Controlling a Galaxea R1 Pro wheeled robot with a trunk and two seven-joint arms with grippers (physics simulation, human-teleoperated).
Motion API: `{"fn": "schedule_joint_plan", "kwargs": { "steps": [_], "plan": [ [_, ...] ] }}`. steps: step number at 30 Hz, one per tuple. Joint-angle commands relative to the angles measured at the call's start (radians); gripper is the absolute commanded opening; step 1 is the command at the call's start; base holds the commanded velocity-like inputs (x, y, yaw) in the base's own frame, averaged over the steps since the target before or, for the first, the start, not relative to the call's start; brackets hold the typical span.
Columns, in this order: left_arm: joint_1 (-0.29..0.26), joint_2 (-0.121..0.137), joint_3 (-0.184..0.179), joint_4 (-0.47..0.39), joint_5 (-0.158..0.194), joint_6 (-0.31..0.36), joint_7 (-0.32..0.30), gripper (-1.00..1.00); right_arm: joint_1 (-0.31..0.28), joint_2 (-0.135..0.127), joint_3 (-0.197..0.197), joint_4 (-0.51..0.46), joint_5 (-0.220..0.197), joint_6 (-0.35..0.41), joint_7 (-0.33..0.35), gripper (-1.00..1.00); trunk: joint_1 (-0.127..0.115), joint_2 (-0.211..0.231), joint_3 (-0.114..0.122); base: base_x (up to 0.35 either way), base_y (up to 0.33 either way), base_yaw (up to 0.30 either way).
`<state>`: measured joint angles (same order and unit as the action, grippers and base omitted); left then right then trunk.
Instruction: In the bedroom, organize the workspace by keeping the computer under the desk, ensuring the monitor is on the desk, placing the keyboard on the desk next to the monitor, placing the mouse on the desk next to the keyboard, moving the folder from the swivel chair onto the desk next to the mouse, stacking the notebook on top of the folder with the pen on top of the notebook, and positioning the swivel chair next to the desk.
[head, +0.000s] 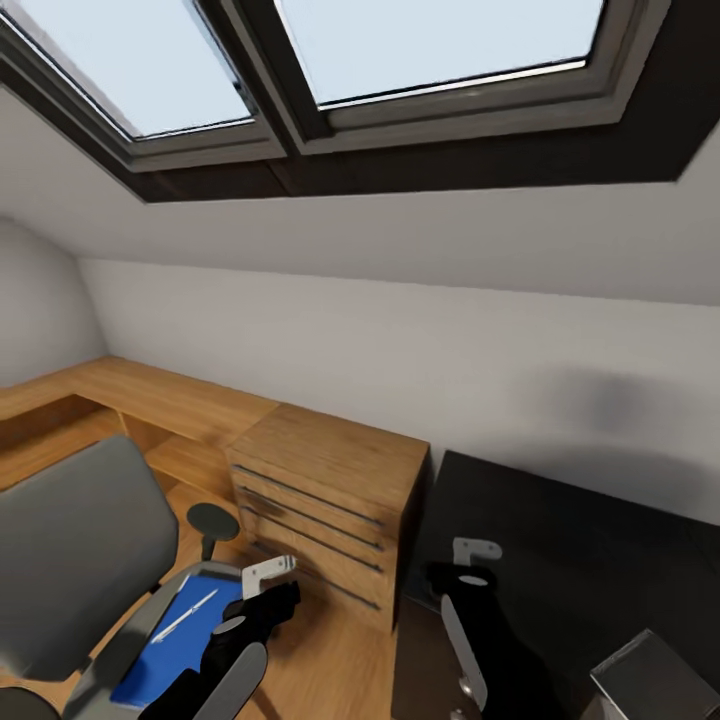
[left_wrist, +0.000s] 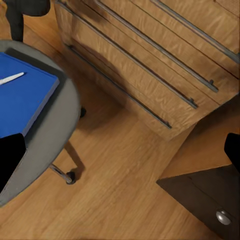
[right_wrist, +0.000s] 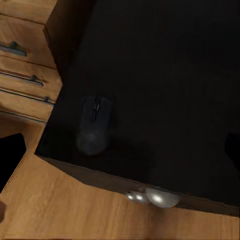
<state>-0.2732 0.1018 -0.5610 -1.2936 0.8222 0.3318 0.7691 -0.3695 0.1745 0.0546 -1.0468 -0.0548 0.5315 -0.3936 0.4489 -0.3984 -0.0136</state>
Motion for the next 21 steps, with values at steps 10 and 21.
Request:
{"fn": "schedule_joint_plan", "kwargs": {
  "steps": [10,21],
  "plan": [
    [-0.001,-0.001,-0.007,-0.002,0.003,0.003,0.007,1.0,-0.001,0.0,0.008,0.028,-0.004,0.003,0.014,1.0,0.001,-0.002,-0.01,0.064,0.0,0.246],
    [-0.001,-0.004,-0.013,-0.003,0.002,-0.001,0.01,1.0,-0.001,0.0,0.008,0.051,0.0,-0.037,0.015,1.0,0.001,-0.002,-0.013,0.048,0.0,0.075]
  ]
}}
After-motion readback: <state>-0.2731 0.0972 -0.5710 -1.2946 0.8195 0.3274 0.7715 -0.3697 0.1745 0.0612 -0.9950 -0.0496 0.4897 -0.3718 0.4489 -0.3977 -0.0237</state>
